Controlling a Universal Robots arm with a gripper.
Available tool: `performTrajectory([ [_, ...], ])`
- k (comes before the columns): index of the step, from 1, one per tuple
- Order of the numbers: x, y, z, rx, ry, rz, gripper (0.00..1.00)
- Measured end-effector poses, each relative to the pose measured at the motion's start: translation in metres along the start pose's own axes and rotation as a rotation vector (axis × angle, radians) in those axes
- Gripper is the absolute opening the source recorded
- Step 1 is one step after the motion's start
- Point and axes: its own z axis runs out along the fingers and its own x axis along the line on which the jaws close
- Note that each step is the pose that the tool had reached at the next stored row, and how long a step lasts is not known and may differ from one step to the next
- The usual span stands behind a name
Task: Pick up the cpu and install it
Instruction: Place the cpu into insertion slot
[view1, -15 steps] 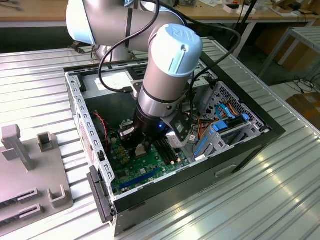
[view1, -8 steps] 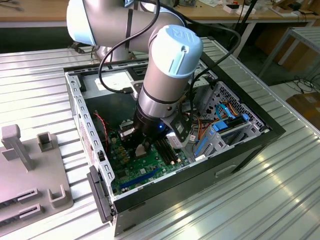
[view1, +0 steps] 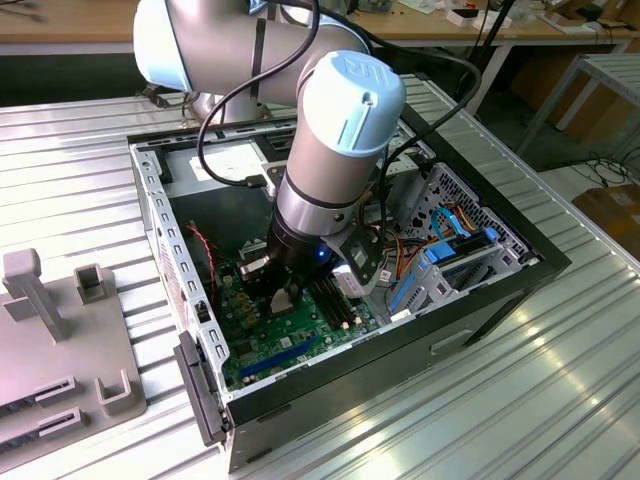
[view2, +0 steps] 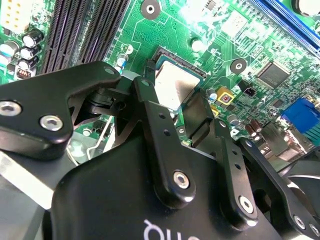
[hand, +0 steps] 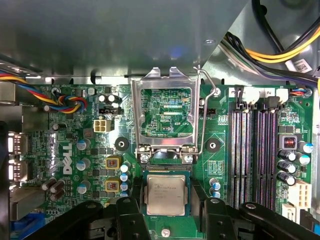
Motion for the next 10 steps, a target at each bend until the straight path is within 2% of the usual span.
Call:
performTrajectory([
  [10, -0.0001, 0.0000, 0.0015, -0.0001, 0.0000, 0.000, 0.47],
])
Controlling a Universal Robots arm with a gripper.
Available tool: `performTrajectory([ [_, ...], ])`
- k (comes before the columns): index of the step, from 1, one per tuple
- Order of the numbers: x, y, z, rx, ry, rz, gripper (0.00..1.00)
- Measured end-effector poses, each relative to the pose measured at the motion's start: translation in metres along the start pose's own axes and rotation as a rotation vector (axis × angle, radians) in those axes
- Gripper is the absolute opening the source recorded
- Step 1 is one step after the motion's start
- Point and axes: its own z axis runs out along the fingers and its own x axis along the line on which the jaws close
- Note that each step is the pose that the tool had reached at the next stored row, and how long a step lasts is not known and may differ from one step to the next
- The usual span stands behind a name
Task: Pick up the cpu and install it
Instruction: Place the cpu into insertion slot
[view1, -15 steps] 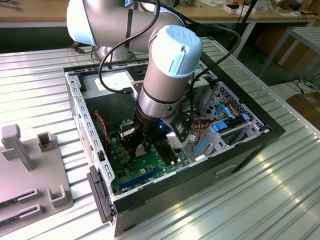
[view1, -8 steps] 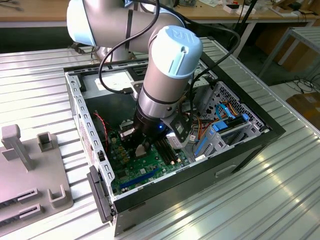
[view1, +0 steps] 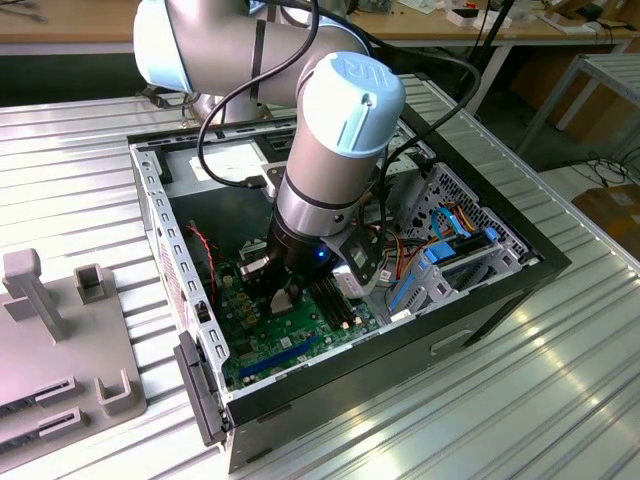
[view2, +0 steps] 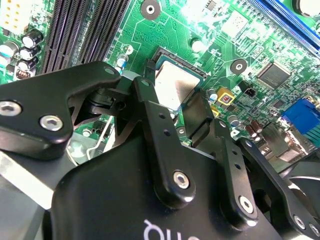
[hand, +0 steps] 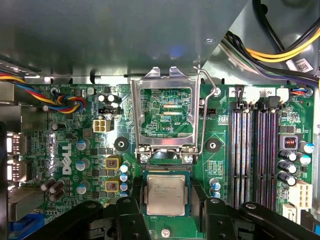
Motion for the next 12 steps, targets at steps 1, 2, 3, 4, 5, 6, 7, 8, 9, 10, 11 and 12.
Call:
performTrajectory([
  [1, 0.0000, 0.0000, 0.0000, -0.0001, 0.0000, 0.000, 0.47],
  [2, 0.0000, 0.0000, 0.0000, 0.0000, 0.0000, 0.000, 0.47],
  [3, 0.0000, 0.0000, 0.0000, 0.0000, 0.0000, 0.000, 0.47],
  [4, 0.0000, 0.0000, -0.0002, -0.0002, -0.0001, 0.000, 0.47],
  [5, 0.0000, 0.0001, -0.0003, -0.0003, -0.0001, 0.000, 0.47],
  [6, 0.0000, 0.0001, -0.0005, -0.0001, -0.0001, 0.000, 0.47],
  [7, 0.0000, 0.0001, -0.0005, -0.0001, 0.0000, 0.000, 0.47],
  [8, 0.0001, 0.0002, -0.0005, 0.0000, 0.0000, 0.000, 0.47],
  [9, 0.0000, 0.0007, -0.0006, 0.0002, 0.0001, 0.000, 0.47],
  [10, 0.0000, 0.0010, -0.0005, 0.0001, 0.0000, 0.000, 0.47],
  [11, 0.0000, 0.0014, -0.0005, 0.0000, 0.0000, 0.000, 0.47],
  [12, 0.0000, 0.0017, -0.0004, -0.0001, 0.0000, 0.000, 0.47],
])
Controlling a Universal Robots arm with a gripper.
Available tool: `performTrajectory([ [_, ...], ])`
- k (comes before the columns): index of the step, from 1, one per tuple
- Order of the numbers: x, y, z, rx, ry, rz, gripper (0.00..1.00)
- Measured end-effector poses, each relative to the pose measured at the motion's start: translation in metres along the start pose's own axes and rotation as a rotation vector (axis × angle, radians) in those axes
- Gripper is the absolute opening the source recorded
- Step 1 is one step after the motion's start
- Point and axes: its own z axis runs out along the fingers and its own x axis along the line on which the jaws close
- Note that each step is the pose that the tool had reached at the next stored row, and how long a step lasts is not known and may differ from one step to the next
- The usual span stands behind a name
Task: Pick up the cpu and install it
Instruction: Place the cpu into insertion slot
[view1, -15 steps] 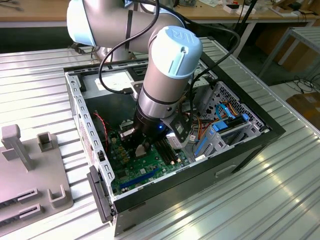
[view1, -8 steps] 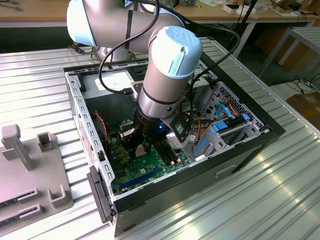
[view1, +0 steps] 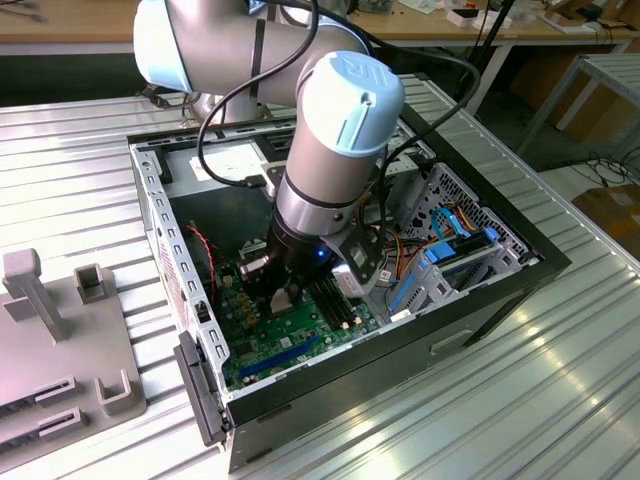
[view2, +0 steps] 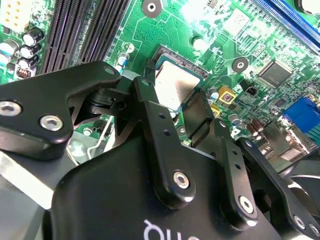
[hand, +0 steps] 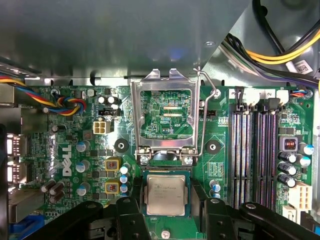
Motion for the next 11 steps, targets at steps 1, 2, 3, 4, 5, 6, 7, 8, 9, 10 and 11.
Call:
performTrajectory([
  [1, 0.0000, 0.0000, 0.0000, 0.0000, 0.0000, 0.000, 0.47],
  [2, 0.0000, 0.0000, 0.0000, 0.0001, 0.0000, 0.000, 0.47],
  [3, 0.0001, 0.0000, 0.0000, 0.0000, 0.0000, 0.000, 0.47],
  [4, 0.0001, -0.0002, 0.0001, -0.0002, -0.0001, 0.000, 0.47],
  [5, 0.0001, -0.0004, 0.0001, -0.0003, -0.0001, 0.000, 0.47],
  [6, 0.0001, -0.0006, 0.0001, -0.0003, -0.0001, 0.000, 0.47],
  [7, 0.0000, -0.0009, 0.0001, -0.0002, 0.0000, 0.000, 0.47],
  [8, 0.0001, -0.0013, 0.0000, -0.0001, 0.0000, 0.000, 0.47],
  [9, 0.0000, -0.0013, 0.0001, 0.0000, -0.0001, 0.000, 0.47],
  [10, 0.0000, -0.0013, 0.0001, 0.0002, 0.0001, 0.000, 0.47],
  [11, -0.0001, -0.0014, 0.0003, 0.0003, 0.0002, 0.000, 0.47],
])
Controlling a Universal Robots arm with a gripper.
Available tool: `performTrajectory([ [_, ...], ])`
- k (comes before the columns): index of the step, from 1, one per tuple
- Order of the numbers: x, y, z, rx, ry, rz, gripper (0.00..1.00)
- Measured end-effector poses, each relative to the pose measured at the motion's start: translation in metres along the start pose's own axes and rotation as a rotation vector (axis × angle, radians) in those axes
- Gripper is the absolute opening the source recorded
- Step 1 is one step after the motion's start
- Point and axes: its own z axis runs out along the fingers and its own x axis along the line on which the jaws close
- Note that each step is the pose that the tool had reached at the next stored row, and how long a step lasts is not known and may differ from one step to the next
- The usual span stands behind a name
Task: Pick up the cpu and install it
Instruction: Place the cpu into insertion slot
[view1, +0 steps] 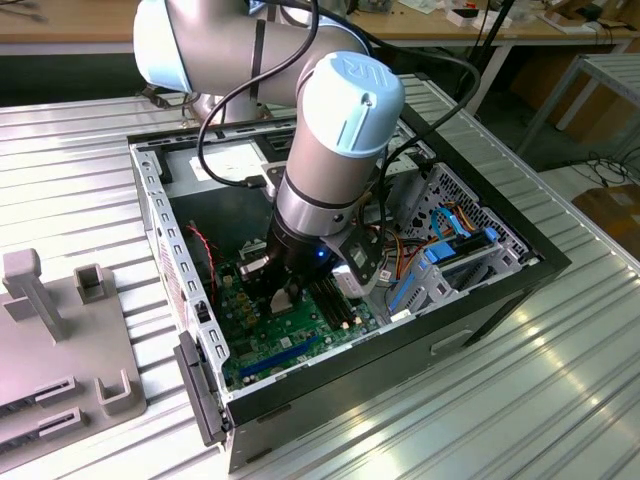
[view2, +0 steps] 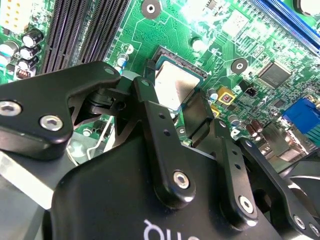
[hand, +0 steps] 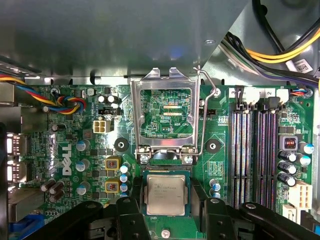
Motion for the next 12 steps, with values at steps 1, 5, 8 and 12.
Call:
performTrajectory([
  [1, 0.0000, 0.0000, 0.0001, 0.0000, 0.0000, 0.000, 0.47],
  [5, 0.0000, 0.0000, 0.0003, -0.0001, -0.0002, 0.000, 0.47],
  [8, -0.0001, 0.0000, 0.0004, -0.0002, -0.0002, 0.000, 0.47],
  [12, 0.0000, 0.0000, 0.0004, -0.0003, 0.0004, 0.000, 0.48],
])
